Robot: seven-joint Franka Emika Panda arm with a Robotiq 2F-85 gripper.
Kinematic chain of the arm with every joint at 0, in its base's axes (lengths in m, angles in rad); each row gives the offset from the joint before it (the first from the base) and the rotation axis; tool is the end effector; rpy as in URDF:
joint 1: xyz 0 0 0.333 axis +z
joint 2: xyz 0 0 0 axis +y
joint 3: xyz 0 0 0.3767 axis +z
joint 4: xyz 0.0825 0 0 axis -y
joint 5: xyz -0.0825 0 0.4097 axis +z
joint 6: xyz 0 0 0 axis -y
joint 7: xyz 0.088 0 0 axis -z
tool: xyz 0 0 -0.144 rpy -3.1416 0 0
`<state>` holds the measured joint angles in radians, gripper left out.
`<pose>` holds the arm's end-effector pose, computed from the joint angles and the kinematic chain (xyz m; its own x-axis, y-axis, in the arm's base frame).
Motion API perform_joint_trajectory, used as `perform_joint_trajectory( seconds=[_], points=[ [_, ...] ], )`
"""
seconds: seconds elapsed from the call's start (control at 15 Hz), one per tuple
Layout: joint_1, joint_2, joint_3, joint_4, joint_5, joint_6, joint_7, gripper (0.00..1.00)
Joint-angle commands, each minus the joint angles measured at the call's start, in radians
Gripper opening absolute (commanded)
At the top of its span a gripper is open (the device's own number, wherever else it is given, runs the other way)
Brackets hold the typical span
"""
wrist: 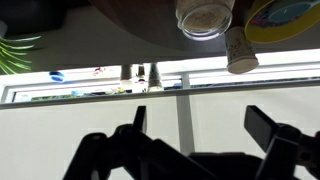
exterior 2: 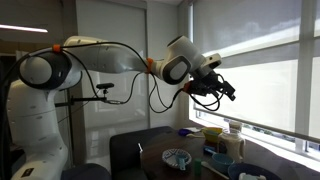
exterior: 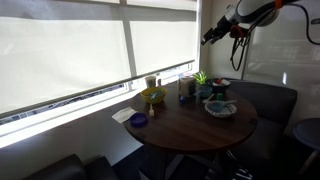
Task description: Move the container to the left
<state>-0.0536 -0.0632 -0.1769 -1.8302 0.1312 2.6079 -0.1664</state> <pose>0.6249 -0.1508 0.6841 0.6539 -0.1072 0.7489 -0.1445 -0.9894 -0.0155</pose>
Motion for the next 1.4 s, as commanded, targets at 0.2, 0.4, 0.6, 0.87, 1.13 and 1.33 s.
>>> perform_joint_trajectory(
  seconds=[0.2,0.4,0.6,0.87,1.13,1.33],
  points=[
    [0.013,-0.001,0.02,0.008,0.166,-0.105,-0.32,1.0],
    [0.02,-0.001,0.016,-0.009,0.329,-0.213,-0.516,1.0],
    [-0.002,0.03,0.021,0.004,0.279,-0.342,-0.573,1.0],
    [-0.03,0.072,0.028,0.006,0.018,-0.354,-0.55,1.0],
    [-0.044,0.083,0.034,0.001,0.012,-0.343,-0.549,1.0],
    [-0.048,0.087,0.035,0.002,0.012,-0.343,-0.549,1.0]
  ],
)
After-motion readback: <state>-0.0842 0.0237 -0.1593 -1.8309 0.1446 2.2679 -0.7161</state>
